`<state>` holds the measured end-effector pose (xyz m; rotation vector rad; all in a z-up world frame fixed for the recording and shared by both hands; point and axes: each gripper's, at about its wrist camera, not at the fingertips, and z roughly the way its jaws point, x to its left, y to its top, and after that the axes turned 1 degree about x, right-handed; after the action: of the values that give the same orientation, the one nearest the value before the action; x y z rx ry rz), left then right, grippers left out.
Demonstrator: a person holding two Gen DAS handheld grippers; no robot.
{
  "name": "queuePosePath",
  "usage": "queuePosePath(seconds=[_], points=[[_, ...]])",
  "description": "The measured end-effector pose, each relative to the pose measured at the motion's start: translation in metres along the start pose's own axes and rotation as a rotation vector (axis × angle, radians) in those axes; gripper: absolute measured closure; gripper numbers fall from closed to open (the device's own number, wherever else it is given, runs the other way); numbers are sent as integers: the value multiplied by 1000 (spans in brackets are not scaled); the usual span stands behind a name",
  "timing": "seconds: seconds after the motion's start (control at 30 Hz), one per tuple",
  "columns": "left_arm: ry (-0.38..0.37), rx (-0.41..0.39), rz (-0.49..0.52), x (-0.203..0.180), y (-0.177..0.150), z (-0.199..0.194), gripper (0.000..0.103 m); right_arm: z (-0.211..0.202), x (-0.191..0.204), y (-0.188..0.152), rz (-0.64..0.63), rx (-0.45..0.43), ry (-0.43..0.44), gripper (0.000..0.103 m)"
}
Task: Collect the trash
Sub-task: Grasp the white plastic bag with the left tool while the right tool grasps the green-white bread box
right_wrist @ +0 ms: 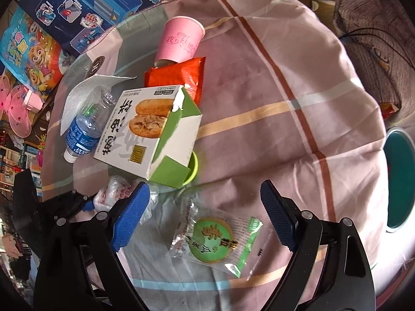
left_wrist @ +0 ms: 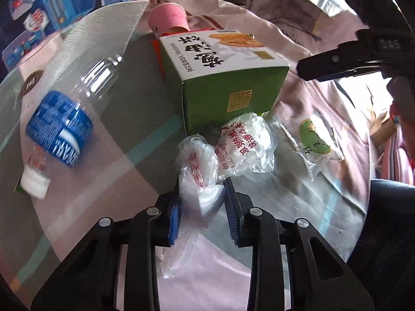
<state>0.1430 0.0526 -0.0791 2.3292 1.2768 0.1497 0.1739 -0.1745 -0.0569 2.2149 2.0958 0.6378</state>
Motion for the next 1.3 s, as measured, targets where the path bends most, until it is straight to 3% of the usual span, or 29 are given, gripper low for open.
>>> queuePosePath(seconds=[0.17, 0.33, 0.47, 0.57, 0.6, 0.73, 0.83, 0.9, 0.97, 1.0, 1.17, 1.3], points=[[10, -5, -131, 20, -22, -27, 73, 4, 13, 11, -24, -11, 44, 20], [40, -55, -244, 48, -22, -54, 73, 12, 28, 22, -59, -30, 85, 25], [42, -64, -285, 57, -11, -50, 73, 28, 39, 34, -48, -8, 169, 28], [23, -38, -291, 58, -5, -35, 73, 36, 49, 37, -68, -8, 185, 31], [24, -29, -291, 60, -7, -33, 72, 39, 52, 38, -79, -11, 193, 42], [20, 3, -308, 60, -9, -16, 68, 38, 64, 38, -123, -18, 243, 63], [21, -5, -292, 58, -6, -16, 51, 27, 76, 38, -154, -37, 266, 79], [37, -6, -273, 55, -3, -13, 47, 18, 84, 38, -179, -52, 273, 91], [64, -2, -254, 51, -2, -11, 49, 8, 91, 36, -206, -69, 260, 94], [72, -1, -254, 49, -2, -11, 70, 2, 94, 34, -222, -80, 257, 95], [132, -11, -307, 47, -2, -23, 72, -21, 90, 27, -242, -123, 228, 95], [130, -66, -305, 34, -1, -50, 72, -47, 71, 22, -217, -178, 199, 95]])
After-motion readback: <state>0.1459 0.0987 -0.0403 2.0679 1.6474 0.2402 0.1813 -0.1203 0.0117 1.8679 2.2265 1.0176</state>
